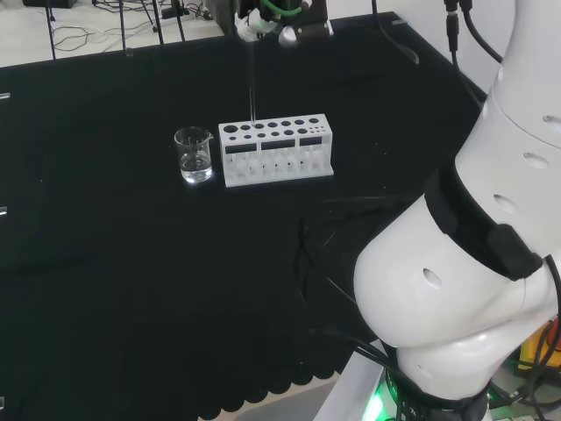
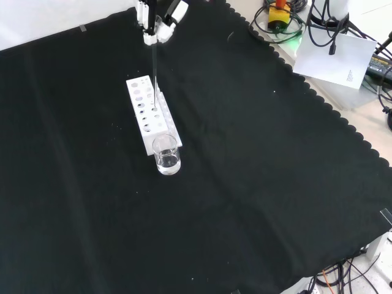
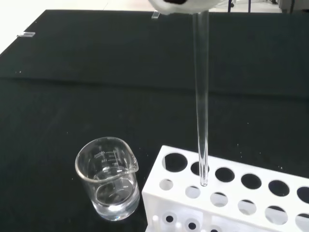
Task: Put the glass rod back on the white test tube rack.
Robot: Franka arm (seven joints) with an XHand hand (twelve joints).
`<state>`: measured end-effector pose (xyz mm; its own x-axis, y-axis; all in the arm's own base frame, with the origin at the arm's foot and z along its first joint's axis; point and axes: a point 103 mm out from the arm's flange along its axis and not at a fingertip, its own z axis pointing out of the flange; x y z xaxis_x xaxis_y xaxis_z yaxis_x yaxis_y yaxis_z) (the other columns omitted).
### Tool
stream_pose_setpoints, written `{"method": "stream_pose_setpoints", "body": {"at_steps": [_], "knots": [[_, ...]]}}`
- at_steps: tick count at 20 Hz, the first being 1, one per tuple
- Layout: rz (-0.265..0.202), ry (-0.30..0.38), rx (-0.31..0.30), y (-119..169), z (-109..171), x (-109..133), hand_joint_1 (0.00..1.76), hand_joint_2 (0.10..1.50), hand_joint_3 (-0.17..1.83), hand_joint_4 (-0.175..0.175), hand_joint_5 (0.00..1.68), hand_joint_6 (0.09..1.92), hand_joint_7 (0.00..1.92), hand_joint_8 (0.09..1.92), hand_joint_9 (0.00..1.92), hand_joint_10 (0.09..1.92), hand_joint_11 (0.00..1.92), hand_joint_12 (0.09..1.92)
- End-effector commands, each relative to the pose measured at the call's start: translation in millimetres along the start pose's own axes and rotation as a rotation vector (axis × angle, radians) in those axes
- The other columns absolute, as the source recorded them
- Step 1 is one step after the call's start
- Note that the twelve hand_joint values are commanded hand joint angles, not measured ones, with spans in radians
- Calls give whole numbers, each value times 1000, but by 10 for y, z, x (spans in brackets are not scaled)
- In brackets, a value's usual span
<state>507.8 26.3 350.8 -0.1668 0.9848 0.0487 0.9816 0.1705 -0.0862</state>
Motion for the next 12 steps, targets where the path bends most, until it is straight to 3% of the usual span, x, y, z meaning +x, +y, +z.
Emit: {"method": "stream_pose_setpoints", "body": {"at_steps": [1,12], "knots": [[-14,2,5,40,55,87,1325,1058,-175,-175,1423,87,1316,727,1504,955,1580,760],[-2,26,14,151,148,39,1325,1058,-175,-175,1423,87,1316,727,1504,956,1580,760]]}}
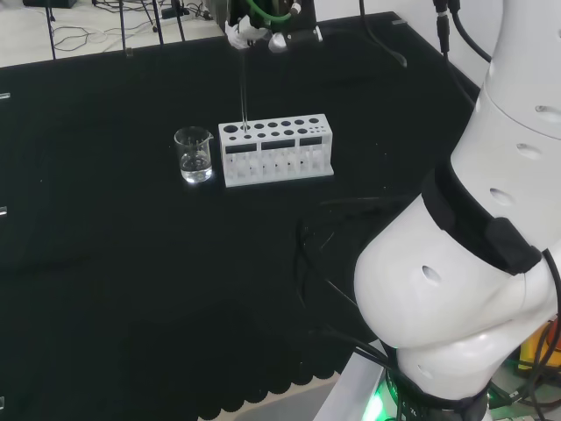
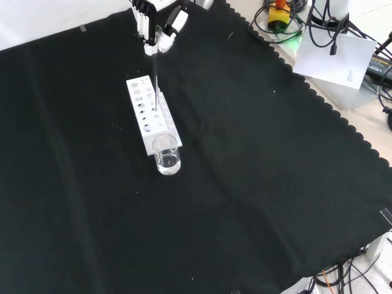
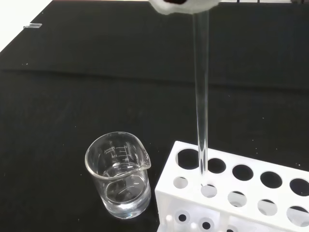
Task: Put the glass rod back on the white test tube rack.
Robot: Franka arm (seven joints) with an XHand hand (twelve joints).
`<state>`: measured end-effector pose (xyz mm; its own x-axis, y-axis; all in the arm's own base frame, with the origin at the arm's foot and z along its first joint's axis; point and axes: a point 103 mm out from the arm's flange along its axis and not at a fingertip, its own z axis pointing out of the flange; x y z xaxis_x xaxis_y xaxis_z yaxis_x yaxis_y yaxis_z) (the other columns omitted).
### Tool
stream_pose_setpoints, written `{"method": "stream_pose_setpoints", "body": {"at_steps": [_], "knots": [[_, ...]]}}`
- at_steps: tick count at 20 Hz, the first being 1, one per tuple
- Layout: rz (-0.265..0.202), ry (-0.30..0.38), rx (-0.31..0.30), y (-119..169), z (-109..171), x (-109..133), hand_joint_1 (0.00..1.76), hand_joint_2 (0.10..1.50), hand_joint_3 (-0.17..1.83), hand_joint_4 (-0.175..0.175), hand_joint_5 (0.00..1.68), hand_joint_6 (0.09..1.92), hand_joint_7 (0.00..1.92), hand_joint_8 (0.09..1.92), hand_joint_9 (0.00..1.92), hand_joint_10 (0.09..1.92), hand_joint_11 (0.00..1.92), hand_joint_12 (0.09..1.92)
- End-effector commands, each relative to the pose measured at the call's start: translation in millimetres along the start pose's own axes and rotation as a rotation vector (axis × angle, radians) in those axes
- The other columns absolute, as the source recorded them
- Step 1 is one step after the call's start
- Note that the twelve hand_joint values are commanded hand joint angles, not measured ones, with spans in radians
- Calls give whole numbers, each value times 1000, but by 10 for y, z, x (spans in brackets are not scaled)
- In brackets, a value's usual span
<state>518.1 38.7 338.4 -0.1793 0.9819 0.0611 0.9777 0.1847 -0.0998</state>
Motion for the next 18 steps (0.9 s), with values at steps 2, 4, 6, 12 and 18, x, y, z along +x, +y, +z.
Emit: {"method": "stream_pose_setpoints", "body": {"at_steps": [2,4,6,12,18], "knots": [[14,17,2,19,49,-79,1325,1058,-175,-175,1423,87,1316,727,1504,956,1580,761],[13,14,6,17,73,-88,1325,1058,-175,-175,1423,87,1316,727,1504,956,1580,761],[13,11,12,18,105,-93,1325,1058,-175,-175,1423,87,1316,727,1504,956,1580,761],[6,39,32,52,288,-63,1325,1058,-175,-175,1424,87,1316,727,1504,956,1580,761],[-3,46,66,96,503,-15,1325,1058,-175,-175,1424,87,1316,727,1504,956,1580,762]]}}
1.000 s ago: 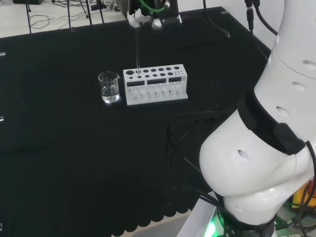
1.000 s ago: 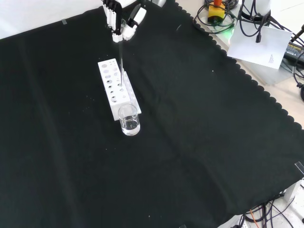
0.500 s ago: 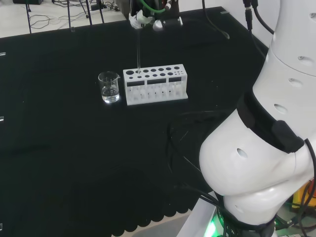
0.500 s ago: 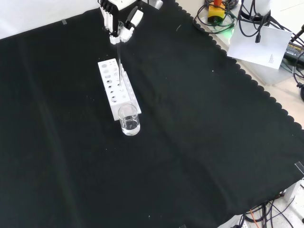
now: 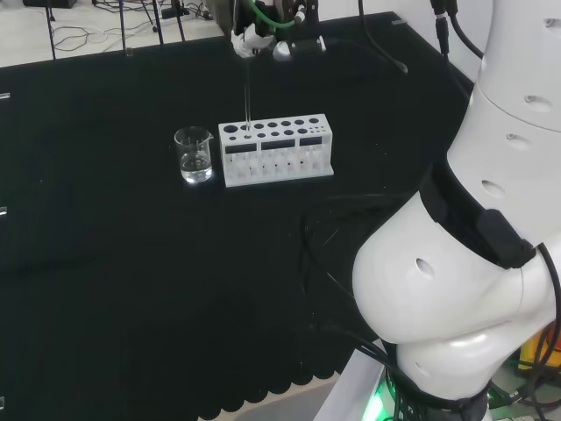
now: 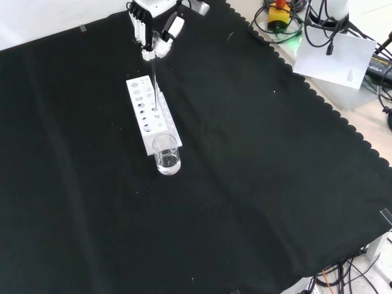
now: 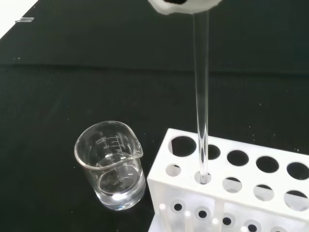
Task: Put the glass rod back on the white test tube rack.
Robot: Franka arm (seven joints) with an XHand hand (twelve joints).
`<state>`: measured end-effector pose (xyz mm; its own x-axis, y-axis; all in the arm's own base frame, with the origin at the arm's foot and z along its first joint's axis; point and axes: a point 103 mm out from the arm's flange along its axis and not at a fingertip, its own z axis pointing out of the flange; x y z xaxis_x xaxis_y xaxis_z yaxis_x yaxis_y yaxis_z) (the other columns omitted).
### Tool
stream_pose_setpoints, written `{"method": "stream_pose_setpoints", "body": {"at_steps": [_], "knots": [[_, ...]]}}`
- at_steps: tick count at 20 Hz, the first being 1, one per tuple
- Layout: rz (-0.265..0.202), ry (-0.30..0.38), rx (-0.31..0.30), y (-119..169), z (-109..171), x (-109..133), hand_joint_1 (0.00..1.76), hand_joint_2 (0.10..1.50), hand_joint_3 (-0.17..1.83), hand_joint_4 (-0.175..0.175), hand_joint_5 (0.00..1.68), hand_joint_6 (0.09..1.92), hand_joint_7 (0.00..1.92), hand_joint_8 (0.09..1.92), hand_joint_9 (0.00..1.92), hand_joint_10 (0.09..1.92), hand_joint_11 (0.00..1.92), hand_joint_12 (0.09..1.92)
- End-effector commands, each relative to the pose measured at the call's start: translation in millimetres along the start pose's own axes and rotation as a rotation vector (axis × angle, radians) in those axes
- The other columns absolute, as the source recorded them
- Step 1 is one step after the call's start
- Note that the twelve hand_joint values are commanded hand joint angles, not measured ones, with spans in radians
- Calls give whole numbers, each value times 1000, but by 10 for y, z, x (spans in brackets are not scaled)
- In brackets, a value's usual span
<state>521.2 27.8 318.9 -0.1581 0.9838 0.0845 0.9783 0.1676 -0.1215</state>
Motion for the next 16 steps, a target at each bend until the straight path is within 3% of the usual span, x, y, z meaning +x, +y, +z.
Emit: {"method": "stream_pose_setpoints", "body": {"at_steps": [1,16], "knots": [[-19,20,53,82,373,91,1325,1058,-175,-175,1424,87,1316,727,1504,956,1580,762],[-10,29,101,219,655,77,1325,1058,-175,-175,1424,87,1316,728,1504,956,1580,763]]}}
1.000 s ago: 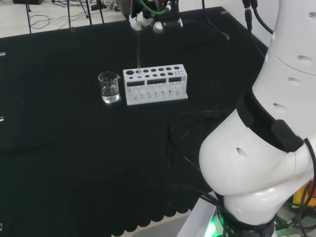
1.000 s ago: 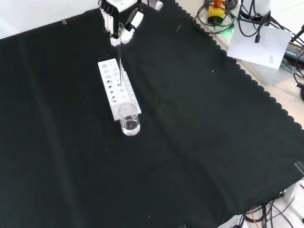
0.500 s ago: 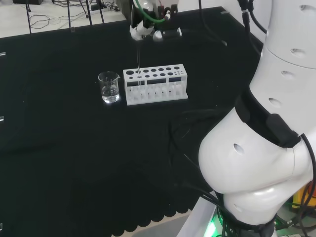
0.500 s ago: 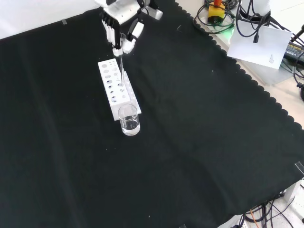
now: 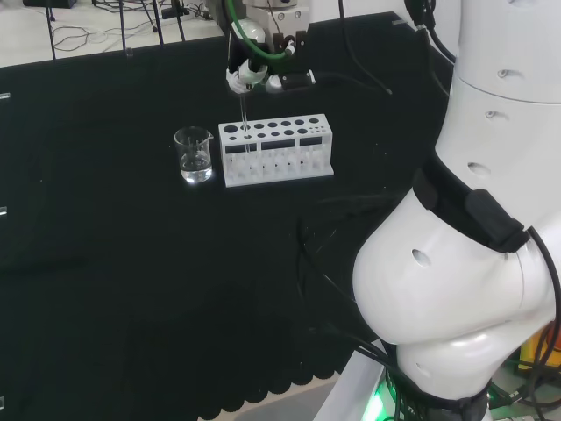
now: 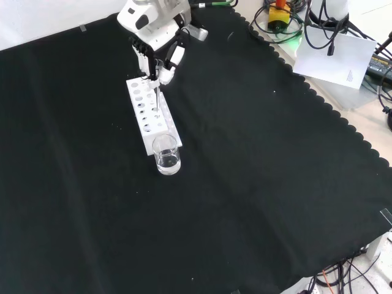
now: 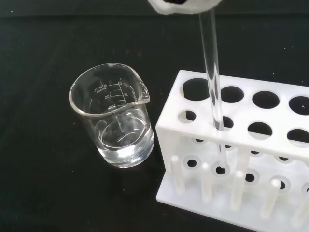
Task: Put the glass rod back on the white test tube rack.
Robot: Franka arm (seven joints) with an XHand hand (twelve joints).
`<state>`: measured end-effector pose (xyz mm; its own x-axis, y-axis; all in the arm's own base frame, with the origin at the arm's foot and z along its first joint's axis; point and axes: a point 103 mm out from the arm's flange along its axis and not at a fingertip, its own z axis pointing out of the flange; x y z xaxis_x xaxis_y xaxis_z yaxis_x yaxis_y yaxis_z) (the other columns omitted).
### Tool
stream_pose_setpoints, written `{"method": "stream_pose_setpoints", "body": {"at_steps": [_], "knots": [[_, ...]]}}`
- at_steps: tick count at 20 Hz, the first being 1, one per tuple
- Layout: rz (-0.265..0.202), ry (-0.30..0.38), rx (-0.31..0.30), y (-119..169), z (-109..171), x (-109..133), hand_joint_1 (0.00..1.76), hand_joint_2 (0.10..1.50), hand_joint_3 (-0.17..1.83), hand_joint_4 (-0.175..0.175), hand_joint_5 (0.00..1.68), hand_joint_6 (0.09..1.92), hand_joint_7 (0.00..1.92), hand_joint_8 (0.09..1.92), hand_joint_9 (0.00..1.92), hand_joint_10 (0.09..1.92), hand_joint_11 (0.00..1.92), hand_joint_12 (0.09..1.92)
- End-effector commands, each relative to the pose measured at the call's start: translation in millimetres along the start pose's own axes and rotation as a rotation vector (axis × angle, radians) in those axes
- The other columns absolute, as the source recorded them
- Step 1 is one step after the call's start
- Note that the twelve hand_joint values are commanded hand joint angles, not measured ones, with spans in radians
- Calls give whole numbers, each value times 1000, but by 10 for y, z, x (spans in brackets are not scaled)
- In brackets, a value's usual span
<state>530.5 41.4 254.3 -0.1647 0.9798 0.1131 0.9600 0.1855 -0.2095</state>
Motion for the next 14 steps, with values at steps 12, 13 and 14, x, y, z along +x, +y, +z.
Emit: {"method": "stream_pose_setpoints", "body": {"at_steps": [12,13,14], "knots": [[-15,-1,128,-39,-5,-104,1475,890,-175,-161,272,637,521,837,1592,945,1727,1022],[-15,-3,132,-40,-12,-101,1478,884,-175,-156,238,532,462,838,1592,952,1730,1042],[-16,-5,133,-39,-23,-93,1482,879,-175,-152,227,439,424,836,1589,963,1731,1055]]}}
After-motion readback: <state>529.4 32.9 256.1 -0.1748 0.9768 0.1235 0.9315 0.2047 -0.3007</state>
